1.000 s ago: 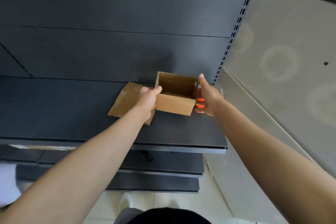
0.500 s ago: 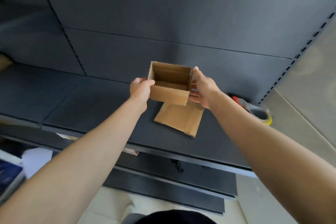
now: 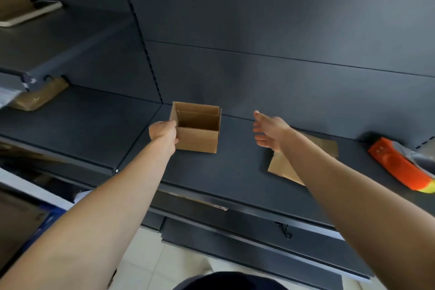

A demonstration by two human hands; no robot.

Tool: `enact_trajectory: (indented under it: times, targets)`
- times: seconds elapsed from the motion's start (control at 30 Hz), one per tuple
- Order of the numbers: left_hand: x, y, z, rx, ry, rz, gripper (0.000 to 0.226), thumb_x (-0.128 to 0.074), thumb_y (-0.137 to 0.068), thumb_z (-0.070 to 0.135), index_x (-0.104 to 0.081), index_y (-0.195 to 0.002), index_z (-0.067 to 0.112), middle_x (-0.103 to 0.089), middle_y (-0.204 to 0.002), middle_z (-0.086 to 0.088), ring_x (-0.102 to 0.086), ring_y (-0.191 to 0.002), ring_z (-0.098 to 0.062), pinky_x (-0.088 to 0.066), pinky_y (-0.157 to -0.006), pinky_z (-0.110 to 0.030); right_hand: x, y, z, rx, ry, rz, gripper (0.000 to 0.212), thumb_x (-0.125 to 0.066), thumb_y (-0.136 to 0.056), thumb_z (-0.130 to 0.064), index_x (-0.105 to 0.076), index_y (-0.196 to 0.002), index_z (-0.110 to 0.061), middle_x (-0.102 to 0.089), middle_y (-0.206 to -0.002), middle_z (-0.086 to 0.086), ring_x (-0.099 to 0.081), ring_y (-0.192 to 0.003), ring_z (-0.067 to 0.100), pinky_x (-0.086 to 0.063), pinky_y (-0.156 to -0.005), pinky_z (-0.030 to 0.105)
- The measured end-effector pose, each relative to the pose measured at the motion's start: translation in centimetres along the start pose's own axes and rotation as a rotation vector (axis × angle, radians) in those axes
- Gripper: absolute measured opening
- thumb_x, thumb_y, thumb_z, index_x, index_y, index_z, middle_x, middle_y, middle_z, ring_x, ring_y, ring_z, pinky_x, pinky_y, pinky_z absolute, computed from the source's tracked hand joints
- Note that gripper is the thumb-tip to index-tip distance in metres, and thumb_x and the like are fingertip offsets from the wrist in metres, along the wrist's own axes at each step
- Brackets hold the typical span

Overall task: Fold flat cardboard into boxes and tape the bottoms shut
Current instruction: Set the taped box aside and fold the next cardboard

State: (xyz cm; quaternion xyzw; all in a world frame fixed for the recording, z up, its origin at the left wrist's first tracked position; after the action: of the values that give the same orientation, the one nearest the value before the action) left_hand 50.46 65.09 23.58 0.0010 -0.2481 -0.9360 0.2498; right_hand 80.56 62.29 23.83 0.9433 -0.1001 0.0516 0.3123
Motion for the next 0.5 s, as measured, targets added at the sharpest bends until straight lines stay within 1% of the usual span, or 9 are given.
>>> enact_trajectory:
  times: [0.03, 0.13, 0.23, 0.27, 0.3, 0.37, 0.4, 0.43, 0.5]
  targets:
    - [0.4, -0.6, 0.2, 0.006, 0.007, 0.011, 0.028, -0.058, -0.093, 0.008, -0.058, -0.120, 0.002, -0.057, -0.118, -0.012, -0.050, -0.090, -0.024, -0.054, -0.087, -0.037, 0.3, -0.4, 0.4, -0.013, 0.003, 0.023, 0.041, -0.054, -0.092, -0.047, -0.058, -0.105, -0.008, -0.057, -0.105, 0.013, -0.057, -0.084, 0.027, -0.051, -0.080, 0.030]
    - [1.2, -2.2, 0.6, 0.027, 0.040, 0.034, 0.015, -0.057, -0.094, 0.011, -0.059, -0.109, 0.008, -0.053, -0.087, -0.004, -0.048, -0.066, -0.019, -0.053, -0.082, -0.033, 0.7, -1.2, 1.0, -0.024, 0.009, 0.073, 0.037, -0.055, -0.093, -0.043, -0.058, -0.104, -0.008, -0.058, -0.106, 0.007, -0.057, -0.090, 0.022, -0.049, -0.084, 0.031]
    - [1.9, -3.8, 1.0, 0.026, 0.093, 0.061, 0.010, -0.056, -0.095, 0.015, -0.058, -0.105, 0.013, -0.045, -0.071, 0.001, -0.039, -0.056, -0.012, -0.047, -0.062, -0.027, -0.4, -1.2, 0.9, -0.025, 0.016, 0.070, 0.035, -0.054, -0.095, -0.041, -0.059, -0.105, -0.007, -0.061, -0.116, 0.011, -0.060, -0.101, 0.025, -0.049, -0.088, 0.032]
    - [1.9, -4.4, 1.2, 0.018, 0.113, 0.055, 0.017, -0.057, -0.095, 0.017, -0.059, -0.110, 0.008, -0.048, -0.073, 0.001, -0.040, -0.057, -0.012, -0.045, -0.060, -0.026, -0.8, -1.1, 0.8, -0.017, 0.028, 0.068, 0.034, -0.054, -0.095, -0.040, -0.059, -0.104, -0.007, -0.062, -0.118, 0.012, -0.060, -0.106, 0.026, -0.049, -0.090, 0.033]
    - [1.9, -5.0, 1.2, 0.012, 0.134, 0.047, 0.027, -0.058, -0.094, 0.020, -0.058, -0.117, 0.005, -0.055, -0.082, -0.001, -0.047, -0.062, -0.013, -0.048, -0.064, -0.027, -1.3, -1.1, 0.6, -0.007, 0.040, 0.066, 0.033, -0.054, -0.095, -0.039, -0.060, -0.103, -0.007, -0.062, -0.120, 0.013, -0.060, -0.111, 0.027, -0.049, -0.092, 0.033]
    - [2.0, -5.8, 1.1, 0.011, 0.141, 0.074, 0.042, -0.061, -0.092, 0.023, -0.052, -0.128, 0.005, -0.060, -0.115, -0.007, -0.061, -0.091, -0.022, -0.052, -0.086, -0.034, -1.8, -1.1, 0.2, 0.007, 0.056, 0.064, 0.033, -0.054, -0.095, -0.037, -0.062, -0.106, -0.006, -0.061, -0.123, 0.014, -0.058, -0.115, 0.028, -0.049, -0.094, 0.034]
    - [2.2, -6.1, 0.8, 0.011, 0.117, 0.121, 0.042, -0.061, -0.092, 0.023, -0.051, -0.128, 0.004, -0.056, -0.125, -0.010, -0.060, -0.104, -0.027, -0.050, -0.092, -0.036, -1.9, -1.1, 0.1, 0.011, 0.063, 0.066, 0.035, -0.054, -0.095, -0.036, -0.062, -0.109, -0.005, -0.061, -0.124, 0.015, -0.057, -0.117, 0.029, -0.048, -0.095, 0.034]
    - [2.7, -6.0, 0.8, -0.010, 0.081, 0.185, 0.039, -0.059, -0.092, 0.020, -0.050, -0.126, 0.004, -0.052, -0.130, -0.012, -0.058, -0.110, -0.029, -0.049, -0.092, -0.035, -1.9, -1.1, 0.0, 0.016, 0.074, 0.070, 0.037, -0.054, -0.095, -0.035, -0.061, -0.113, -0.003, -0.060, -0.124, 0.015, -0.057, -0.117, 0.029, -0.048, -0.095, 0.035]
    - [2.9, -4.4, 1.8, -0.129, 0.029, 0.266, 0.027, -0.052, -0.093, 0.008, -0.050, -0.120, 0.003, -0.044, -0.131, -0.014, -0.055, -0.110, -0.030, -0.046, -0.087, -0.029, -1.4, -1.2, 0.3, 0.020, 0.087, 0.078, 0.037, -0.054, -0.095, -0.034, -0.061, -0.114, -0.003, -0.061, -0.121, 0.017, -0.061, -0.108, 0.027, -0.047, -0.094, 0.034]
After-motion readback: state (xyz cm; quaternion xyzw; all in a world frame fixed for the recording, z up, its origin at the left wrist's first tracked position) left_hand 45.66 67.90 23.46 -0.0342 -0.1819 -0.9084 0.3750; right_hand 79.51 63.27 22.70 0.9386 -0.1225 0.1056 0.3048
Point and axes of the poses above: each hand's wrist, its own y-axis away from the middle knuckle, its own x-axis out of the back of the hand, z = x × y, the point moved 10 cm from there along -y, towards the middle knuckle
